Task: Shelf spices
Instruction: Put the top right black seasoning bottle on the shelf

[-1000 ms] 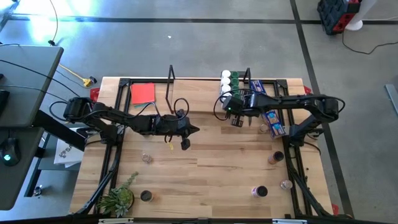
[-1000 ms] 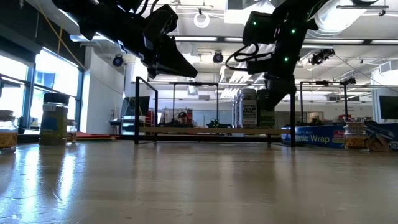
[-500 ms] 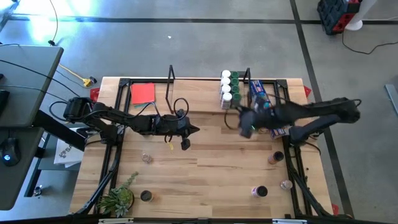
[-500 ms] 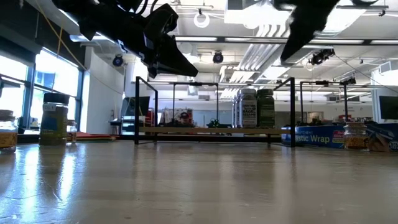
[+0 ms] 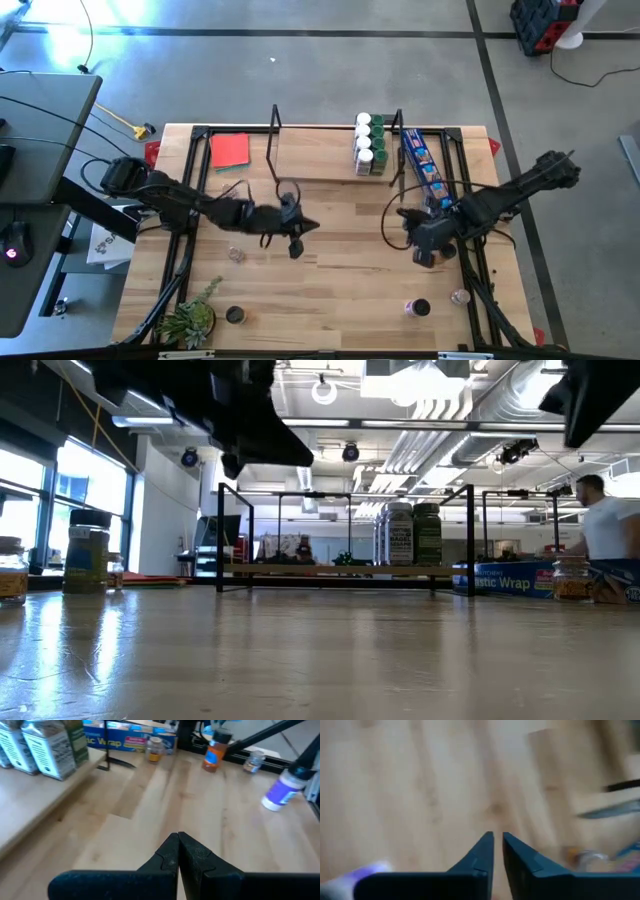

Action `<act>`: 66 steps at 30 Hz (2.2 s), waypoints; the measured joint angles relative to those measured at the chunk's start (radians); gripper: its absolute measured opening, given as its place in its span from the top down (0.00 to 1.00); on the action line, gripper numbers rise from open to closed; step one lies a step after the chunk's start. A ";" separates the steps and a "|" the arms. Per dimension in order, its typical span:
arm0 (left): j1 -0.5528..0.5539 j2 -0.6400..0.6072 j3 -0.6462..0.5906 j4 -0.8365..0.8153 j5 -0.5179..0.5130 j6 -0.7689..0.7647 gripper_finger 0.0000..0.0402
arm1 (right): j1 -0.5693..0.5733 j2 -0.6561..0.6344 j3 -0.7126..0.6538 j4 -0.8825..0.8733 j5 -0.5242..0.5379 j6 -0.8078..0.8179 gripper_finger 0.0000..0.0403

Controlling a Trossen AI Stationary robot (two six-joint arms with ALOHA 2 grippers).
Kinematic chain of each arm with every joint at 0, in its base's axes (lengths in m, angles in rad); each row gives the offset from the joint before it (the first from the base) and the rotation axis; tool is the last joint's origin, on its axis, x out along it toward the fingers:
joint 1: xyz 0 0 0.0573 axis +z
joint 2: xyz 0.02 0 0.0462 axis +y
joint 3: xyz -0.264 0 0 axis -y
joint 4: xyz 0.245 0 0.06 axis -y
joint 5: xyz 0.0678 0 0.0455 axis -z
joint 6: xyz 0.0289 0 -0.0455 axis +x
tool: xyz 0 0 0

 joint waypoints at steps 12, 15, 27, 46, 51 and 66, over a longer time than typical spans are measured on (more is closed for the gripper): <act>-0.284 0.000 0.000 0.019 -0.312 -0.100 1.00 | 0.125 -0.001 0.036 -0.147 -0.256 0.076 0.43; -0.321 0.000 0.000 0.020 -0.342 -0.124 1.00 | 0.165 0.000 0.036 -0.242 -0.256 0.133 0.36; -0.386 0.000 0.000 0.018 -0.354 -0.150 1.00 | 0.276 0.001 -0.068 -0.295 -0.240 0.351 0.33; -0.371 0.000 0.000 0.019 -0.356 -0.172 1.00 | 0.270 0.007 -0.296 0.012 -0.256 0.347 0.51; -0.368 0.000 0.000 0.020 -0.374 -0.177 1.00 | 0.177 0.058 -0.256 0.103 -0.230 0.352 0.54; -0.325 0.000 0.000 0.020 -0.369 -0.201 1.00 | -0.277 0.658 0.307 0.190 -0.161 -0.322 0.54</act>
